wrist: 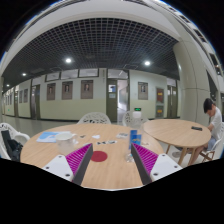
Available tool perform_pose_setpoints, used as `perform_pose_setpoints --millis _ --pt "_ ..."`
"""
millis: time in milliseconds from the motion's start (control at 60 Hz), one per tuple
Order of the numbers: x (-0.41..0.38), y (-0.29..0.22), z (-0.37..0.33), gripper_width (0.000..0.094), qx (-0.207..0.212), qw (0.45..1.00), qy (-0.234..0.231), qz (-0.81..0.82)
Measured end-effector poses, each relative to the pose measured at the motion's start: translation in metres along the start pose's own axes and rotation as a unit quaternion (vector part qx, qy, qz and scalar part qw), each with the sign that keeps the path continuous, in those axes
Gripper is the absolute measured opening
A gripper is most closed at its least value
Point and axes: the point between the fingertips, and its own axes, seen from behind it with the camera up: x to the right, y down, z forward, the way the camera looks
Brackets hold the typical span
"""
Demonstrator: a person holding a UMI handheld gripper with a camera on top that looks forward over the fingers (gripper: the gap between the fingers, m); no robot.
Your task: Pour water
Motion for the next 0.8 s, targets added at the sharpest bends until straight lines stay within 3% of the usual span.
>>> perform_pose_setpoints --millis 200,483,550,650,800 --pt "0.077 0.002 0.087 0.0824 0.003 0.999 0.036 -0.016" --pt "0.102 0.006 0.188 0.0799 -0.002 0.999 0.012 0.046" --pt "0.099 0.006 0.192 0.0481 -0.008 0.999 0.002 0.051" --pt "0.107 0.016 0.205 0.0435 -0.005 0.998 0.049 0.037" --pt "0.095 0.006 0.195 0.0327 -0.022 0.997 0.068 -0.038"
